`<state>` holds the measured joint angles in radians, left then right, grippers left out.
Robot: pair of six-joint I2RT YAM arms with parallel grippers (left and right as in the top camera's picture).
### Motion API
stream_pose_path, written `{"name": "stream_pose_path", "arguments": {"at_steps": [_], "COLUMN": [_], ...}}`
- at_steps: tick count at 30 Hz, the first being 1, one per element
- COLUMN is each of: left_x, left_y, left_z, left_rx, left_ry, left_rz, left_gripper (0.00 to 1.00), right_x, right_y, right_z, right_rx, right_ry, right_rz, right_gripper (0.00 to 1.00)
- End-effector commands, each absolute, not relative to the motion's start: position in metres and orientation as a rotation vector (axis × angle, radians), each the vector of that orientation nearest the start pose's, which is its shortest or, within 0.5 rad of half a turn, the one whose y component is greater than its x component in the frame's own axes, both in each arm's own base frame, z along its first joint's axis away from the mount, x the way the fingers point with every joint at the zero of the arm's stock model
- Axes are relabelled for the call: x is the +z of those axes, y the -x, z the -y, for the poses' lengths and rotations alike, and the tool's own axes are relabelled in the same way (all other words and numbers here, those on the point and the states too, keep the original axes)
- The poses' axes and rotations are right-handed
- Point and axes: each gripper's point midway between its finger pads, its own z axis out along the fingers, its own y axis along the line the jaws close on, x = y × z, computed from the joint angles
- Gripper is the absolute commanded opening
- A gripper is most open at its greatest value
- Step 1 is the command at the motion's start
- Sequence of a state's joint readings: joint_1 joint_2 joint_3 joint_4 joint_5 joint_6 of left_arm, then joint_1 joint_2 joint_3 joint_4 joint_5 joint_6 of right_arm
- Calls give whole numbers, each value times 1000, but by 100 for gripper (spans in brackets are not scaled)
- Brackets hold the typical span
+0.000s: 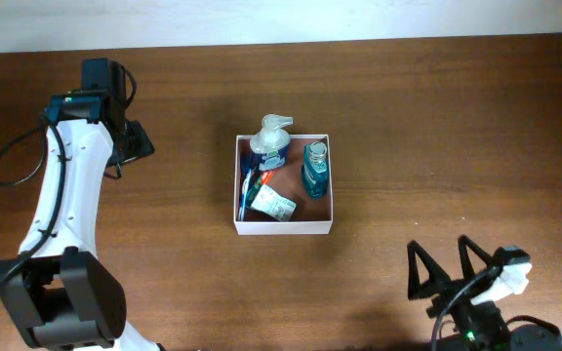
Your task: Pack container
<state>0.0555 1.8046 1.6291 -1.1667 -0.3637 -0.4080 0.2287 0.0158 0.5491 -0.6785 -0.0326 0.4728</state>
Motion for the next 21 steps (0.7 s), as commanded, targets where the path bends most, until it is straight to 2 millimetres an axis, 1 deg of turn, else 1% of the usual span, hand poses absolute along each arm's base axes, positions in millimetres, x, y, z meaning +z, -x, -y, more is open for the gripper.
{"name": "stream_pose_path", "arguments": {"at_steps": [1,5,8,11,14,17,19,21], "left_x": [162,162,162,162,162,162,162,162], "left_y": [-383,-383,-383,-383,-383,-383,-383,-383], "left_z": [-82,-82,-82,-82,-82,-82,-82,-82], "left_rx": [449,449,449,449,449,449,449,449], "left_ry": [699,699,699,699,699,699,699,699], "left_rz": [-2723,-2723,-2723,-2723,-2723,-2723,-2723,-2723], "left_gripper": [99,99,99,99,99,99,99,99], "right_x": [259,269,279,291,300,299,291,280], "right_y": [-184,-201,-209,-213,-211,-210,-212,-215], "right_z": [-49,-53,-56,-57,-57,-58,-59,-63], "right_rx": [566,587,610,593,512,409,336,281], "right_ry": [-185,-164,-141,-93,-12,66,124,191], "right_rz": [-1684,-1557,-1441,-1310,-1201,-1140,-1134,-1151], "right_gripper": [98,98,98,98,98,98,98,98]}}
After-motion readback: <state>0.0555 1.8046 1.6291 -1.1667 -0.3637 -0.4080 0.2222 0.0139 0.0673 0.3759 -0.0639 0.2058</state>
